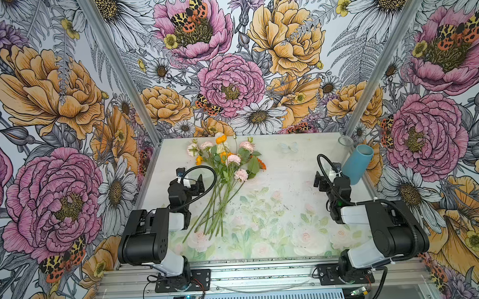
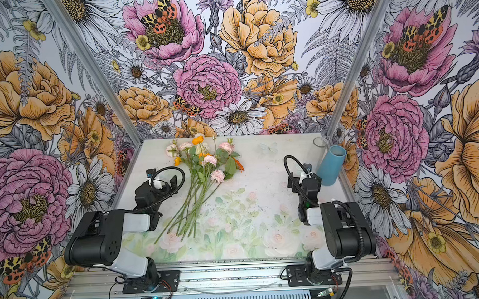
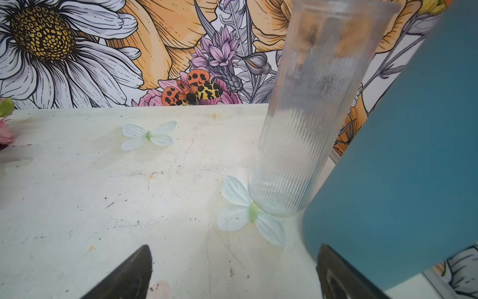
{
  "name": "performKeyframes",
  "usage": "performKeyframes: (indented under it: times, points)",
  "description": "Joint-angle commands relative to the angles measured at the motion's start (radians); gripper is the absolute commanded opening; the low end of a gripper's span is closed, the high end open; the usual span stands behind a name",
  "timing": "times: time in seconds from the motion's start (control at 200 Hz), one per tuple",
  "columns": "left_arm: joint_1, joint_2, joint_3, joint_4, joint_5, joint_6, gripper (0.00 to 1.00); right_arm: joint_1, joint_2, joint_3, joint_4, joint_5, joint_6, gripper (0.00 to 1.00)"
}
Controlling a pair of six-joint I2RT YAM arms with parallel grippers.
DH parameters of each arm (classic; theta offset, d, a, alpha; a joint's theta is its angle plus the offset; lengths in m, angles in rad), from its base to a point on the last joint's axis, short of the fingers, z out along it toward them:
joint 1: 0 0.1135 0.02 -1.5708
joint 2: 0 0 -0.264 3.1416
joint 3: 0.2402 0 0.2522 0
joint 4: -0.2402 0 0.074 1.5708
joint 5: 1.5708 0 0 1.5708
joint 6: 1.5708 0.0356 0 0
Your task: Arrange the flowers into the vase
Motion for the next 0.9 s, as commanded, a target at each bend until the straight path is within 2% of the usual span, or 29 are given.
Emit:
performKeyframes:
  times: [0.0,0.896]
  points:
    - [0.011,0.009,0.018,0.029,0.023,0.015,0.99,0.007,0.016,0.020,0.038,-0.012,-0.012,0.99]
    - [0.034,0.011,0.018,0.031,0.045,-0.003,0.99,-0.015,0.016,0.032,0.014,-0.024,0.010,1.00]
